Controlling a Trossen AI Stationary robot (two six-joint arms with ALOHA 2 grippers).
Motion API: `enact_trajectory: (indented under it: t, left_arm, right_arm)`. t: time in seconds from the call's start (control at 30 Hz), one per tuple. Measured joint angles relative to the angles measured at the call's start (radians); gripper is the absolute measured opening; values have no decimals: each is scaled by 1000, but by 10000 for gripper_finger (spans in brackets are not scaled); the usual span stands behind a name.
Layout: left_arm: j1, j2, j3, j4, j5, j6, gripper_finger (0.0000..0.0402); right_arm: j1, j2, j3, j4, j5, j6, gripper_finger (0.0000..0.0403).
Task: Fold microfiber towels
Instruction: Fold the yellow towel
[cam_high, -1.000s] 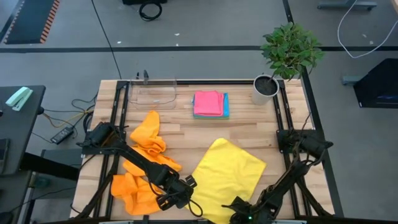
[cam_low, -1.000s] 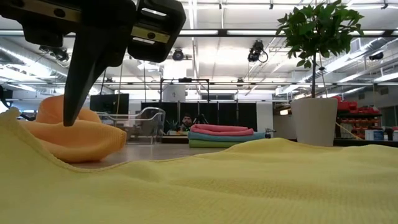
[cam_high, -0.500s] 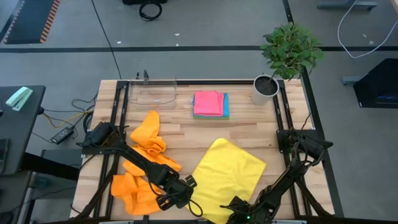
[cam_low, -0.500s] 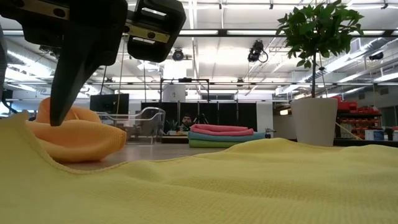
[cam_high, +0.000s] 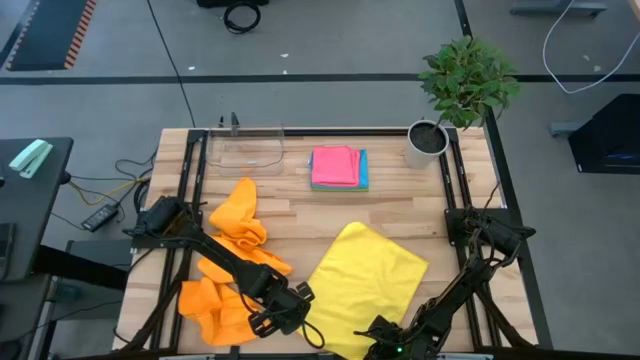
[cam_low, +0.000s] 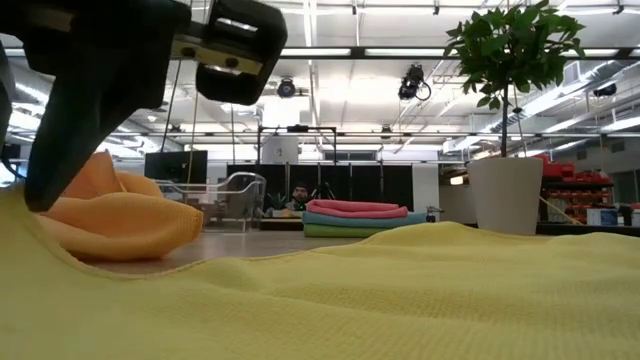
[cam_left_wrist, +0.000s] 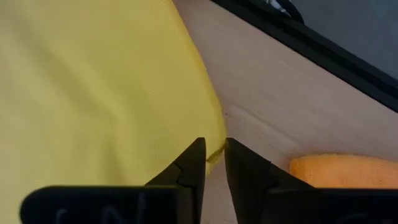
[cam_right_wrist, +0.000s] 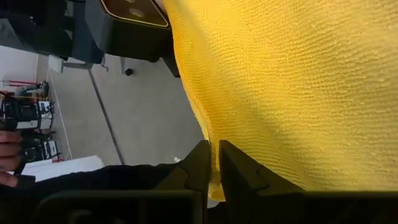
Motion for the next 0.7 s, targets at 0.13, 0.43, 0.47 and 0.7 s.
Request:
enact_trajectory:
  t: [0.13, 0.43, 0.47, 0.7]
  left_arm:
    - [0, 0, 0, 10, 0, 46, 98]
    - [-4, 0, 0, -8, 0, 180, 171]
    - [-5, 0, 0, -8, 0, 194, 174]
    - [-4, 0, 0, -7, 0, 213, 156]
  right_arm:
    - [0, 0, 0, 0, 0, 0, 42]
    - [0, 0, 0, 0, 0, 0, 41]
    - [0, 0, 0, 0, 0, 0, 41]
    - [0, 0, 0, 0, 0, 0, 41]
